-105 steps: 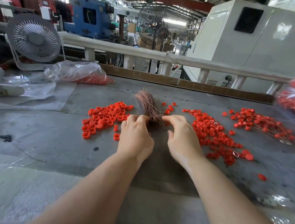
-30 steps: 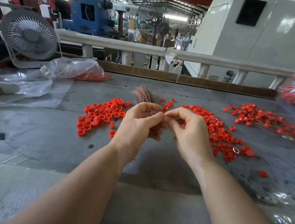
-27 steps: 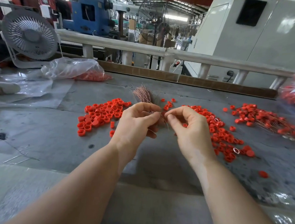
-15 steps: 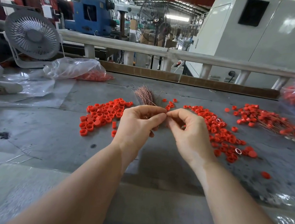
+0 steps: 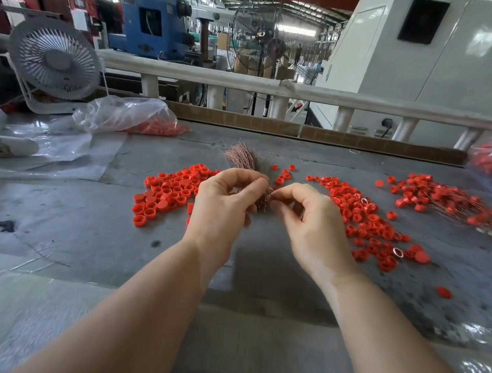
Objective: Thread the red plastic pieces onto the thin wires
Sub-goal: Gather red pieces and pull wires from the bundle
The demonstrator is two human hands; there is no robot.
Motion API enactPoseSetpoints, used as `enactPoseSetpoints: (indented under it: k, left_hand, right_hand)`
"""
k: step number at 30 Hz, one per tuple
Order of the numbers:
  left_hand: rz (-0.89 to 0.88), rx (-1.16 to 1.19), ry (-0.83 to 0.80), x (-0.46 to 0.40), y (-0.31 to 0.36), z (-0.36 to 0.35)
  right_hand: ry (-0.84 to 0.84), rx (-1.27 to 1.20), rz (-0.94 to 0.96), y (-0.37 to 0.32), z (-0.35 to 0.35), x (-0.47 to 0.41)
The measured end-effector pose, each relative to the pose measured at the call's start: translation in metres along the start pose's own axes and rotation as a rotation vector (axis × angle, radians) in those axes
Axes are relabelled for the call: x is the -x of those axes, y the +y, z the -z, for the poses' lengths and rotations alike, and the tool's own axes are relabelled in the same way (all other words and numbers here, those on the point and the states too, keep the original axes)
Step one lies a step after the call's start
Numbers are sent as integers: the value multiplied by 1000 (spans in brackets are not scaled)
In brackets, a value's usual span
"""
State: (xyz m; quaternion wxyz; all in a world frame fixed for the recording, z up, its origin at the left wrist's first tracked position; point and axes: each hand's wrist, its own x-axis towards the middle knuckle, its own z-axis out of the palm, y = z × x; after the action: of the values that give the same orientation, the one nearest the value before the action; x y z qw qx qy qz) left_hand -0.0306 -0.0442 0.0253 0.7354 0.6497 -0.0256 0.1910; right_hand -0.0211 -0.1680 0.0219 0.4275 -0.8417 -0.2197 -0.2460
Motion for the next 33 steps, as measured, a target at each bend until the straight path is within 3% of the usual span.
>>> enactPoseSetpoints:
  k: [13, 24, 33]
  left_hand:
    - [94, 473, 172, -6, 6, 6]
    - [112, 701, 105, -9, 11, 8]
    - [185, 901, 288, -16, 10, 24]
  right_hand:
    - [54, 218, -189, 12, 2, 1]
    - [-82, 347, -385, 17, 5, 2]
    - [-72, 353, -431, 20, 4, 1]
